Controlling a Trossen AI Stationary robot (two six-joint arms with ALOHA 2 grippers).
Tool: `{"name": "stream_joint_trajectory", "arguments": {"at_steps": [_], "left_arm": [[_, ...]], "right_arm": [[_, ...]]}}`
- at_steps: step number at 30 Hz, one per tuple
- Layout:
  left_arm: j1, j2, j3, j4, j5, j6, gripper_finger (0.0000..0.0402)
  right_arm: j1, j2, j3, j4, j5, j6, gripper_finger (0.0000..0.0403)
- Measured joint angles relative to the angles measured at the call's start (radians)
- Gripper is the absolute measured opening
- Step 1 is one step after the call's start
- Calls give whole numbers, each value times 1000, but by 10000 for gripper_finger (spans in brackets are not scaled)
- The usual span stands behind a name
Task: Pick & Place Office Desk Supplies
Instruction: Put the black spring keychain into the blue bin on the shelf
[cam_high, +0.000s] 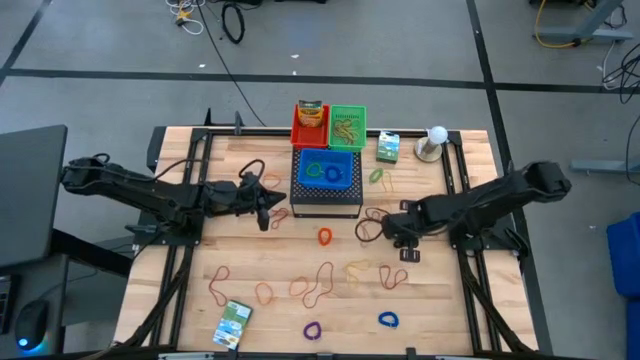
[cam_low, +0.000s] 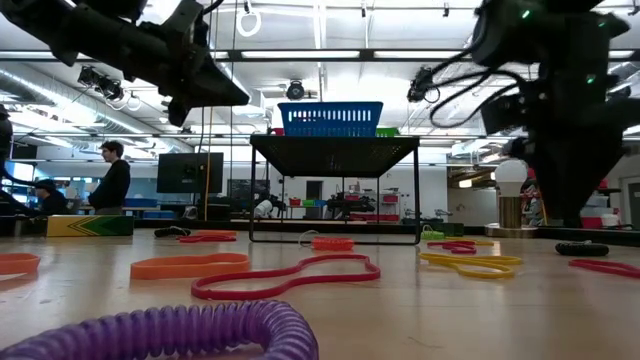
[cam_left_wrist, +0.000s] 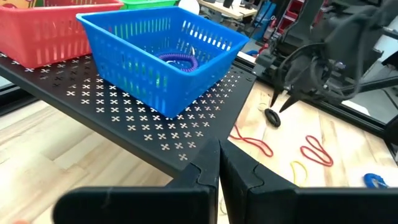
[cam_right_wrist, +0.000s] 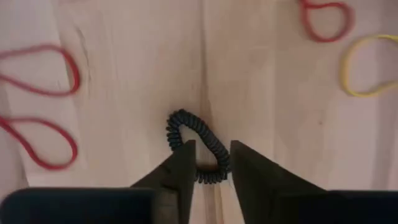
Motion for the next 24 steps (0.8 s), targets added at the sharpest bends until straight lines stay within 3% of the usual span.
{"name": "stream_joint_trajectory", "arguments": {"at_steps": [4,10,17,24], "left_arm": [[0,0,0,-4,-3,0,9],[0,0,0,-6,-18,6,9],[1,0,0,-8,16,-3,9],[2,1,0,-12,-33,-3,9]], "right_arm": [[-38,64,0,23,-54,-149,127],[-78,157,0,45,-79,-277,114],[-80,183,3,57,-91,-292,75],[-80,173,2,67,-95,-263,19]]}}
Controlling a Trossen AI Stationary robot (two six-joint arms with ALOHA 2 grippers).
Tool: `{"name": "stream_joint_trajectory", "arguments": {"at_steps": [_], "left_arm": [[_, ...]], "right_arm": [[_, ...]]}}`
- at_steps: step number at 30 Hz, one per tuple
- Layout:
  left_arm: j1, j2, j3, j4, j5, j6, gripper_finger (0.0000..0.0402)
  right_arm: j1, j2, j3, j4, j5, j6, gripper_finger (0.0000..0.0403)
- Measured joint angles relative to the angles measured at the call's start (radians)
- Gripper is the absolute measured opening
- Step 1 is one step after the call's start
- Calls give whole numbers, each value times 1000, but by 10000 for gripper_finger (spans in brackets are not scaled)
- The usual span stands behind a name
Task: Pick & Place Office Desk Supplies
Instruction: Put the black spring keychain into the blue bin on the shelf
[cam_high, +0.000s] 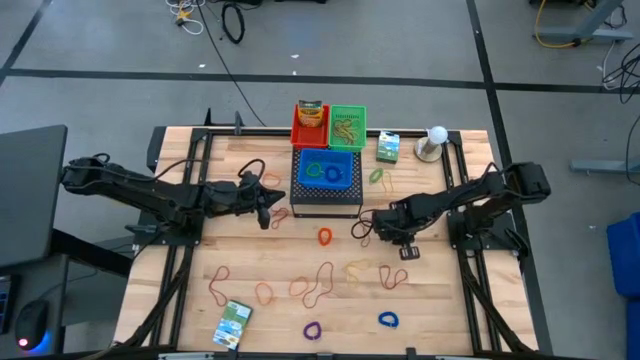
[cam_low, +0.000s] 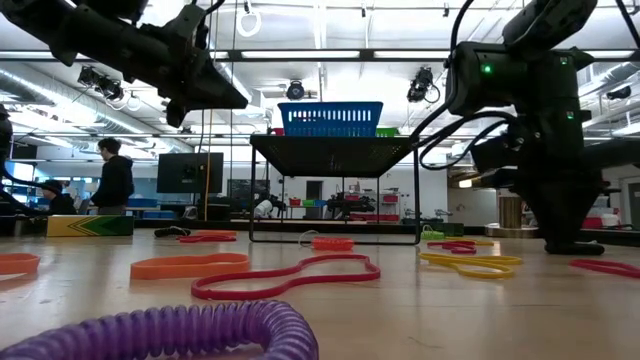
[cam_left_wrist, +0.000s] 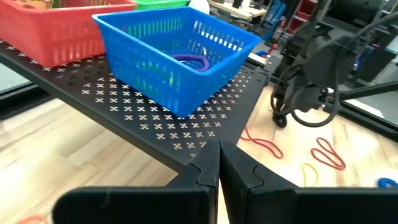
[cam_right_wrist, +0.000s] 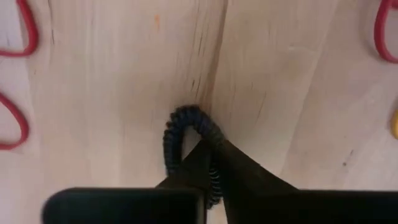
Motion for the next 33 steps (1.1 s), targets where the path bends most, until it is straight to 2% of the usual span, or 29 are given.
{"name": "stream_joint_trajectory", "arguments": {"at_steps": [6,20,26,33], "left_arm": [[0,0,0,-31,-3,0,9],[0,0,0,-65,-47,-4,9],[3,0,0,-67,-53,-4,9],[2,0,0,-64,-53,14,9]], "right_arm": [[4,-84,-5,19,-70,116,13],[115,-398,11,49,-35,509,10],[163,-419,149,22,83,563,10],[136,-413,372,91,103,490,13]]}}
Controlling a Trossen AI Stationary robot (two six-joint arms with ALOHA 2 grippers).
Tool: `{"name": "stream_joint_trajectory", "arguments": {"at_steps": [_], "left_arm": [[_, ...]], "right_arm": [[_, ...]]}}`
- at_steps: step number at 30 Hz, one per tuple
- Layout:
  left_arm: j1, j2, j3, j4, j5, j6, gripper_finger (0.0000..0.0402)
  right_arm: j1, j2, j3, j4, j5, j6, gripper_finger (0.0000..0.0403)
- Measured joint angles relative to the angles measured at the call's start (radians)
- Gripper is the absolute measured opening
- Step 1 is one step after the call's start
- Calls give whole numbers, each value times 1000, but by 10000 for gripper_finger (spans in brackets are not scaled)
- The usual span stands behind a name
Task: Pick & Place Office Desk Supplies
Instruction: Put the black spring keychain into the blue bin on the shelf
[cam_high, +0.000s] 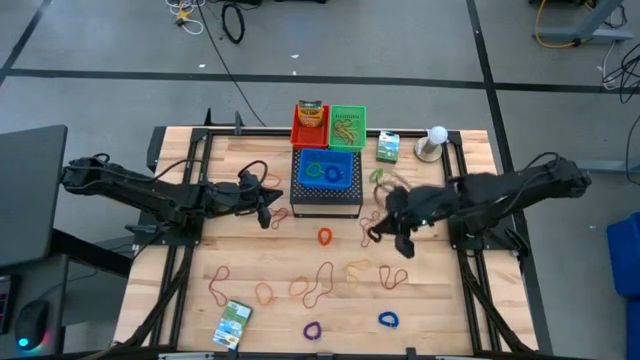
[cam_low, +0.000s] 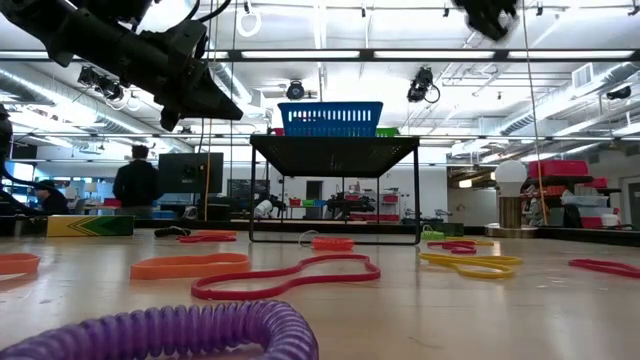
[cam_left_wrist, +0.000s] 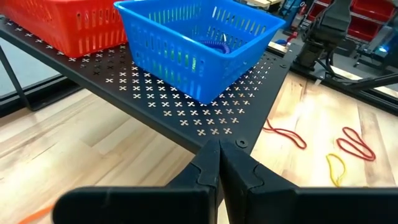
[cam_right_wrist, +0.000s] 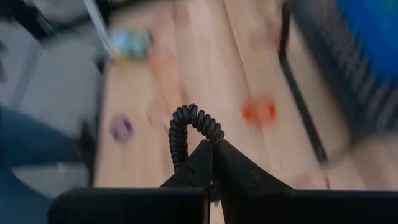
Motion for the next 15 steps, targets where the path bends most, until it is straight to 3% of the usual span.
{"name": "stream_joint_trajectory", "arguments": {"at_steps": [7,15], "left_arm": [[0,0,0,4,0,6,9],[-1,0,0,15,0,9,9]], "right_arm": [[-127,32,201,67,54,-61,12],[-339,272,375,59,97,-127,13]]}}
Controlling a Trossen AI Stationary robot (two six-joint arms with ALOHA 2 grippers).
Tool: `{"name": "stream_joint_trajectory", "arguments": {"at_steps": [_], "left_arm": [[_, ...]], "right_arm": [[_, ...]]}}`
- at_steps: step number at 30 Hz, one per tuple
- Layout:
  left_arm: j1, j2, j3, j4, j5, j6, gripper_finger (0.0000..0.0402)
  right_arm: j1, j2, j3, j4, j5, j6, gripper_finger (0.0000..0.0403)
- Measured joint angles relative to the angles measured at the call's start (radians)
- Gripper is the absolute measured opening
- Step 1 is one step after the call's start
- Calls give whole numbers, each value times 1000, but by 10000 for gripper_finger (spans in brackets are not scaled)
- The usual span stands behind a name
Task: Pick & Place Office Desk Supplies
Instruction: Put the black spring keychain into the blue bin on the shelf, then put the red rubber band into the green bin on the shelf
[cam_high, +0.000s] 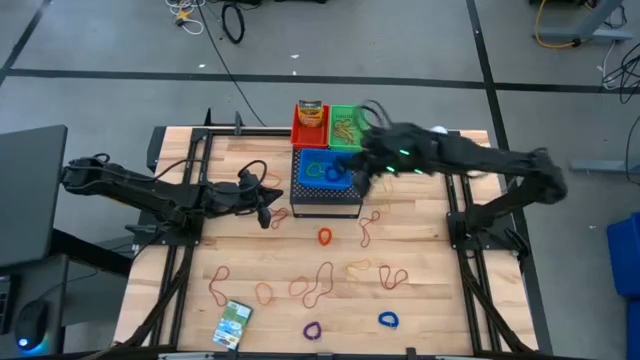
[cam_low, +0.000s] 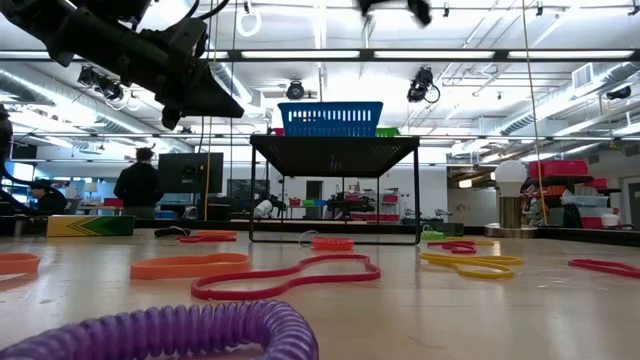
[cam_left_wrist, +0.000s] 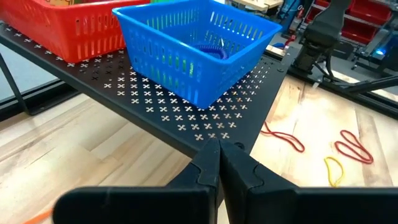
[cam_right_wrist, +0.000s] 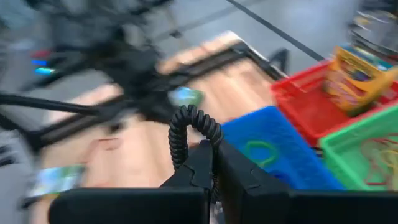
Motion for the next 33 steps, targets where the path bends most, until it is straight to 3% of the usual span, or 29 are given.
{"name": "stream_joint_trajectory", "arguments": {"at_steps": [7,13,19,28,33], "left_arm": [[0,0,0,1,0,7,9],[0,0,0,3,0,7,9],[0,0,0,4,0,7,9],[0,0,0,4,0,-7,9],[0,0,0,9,50,-23,9]], "right_arm": [[-108,222,45,-7,-42,-164,13],[-124,310,45,-4,-72,-224,13],[-123,329,45,0,-86,-267,29],[-121,328,45,-2,-86,-265,116],[-121,304,45,-17,-84,-263,137]]}}
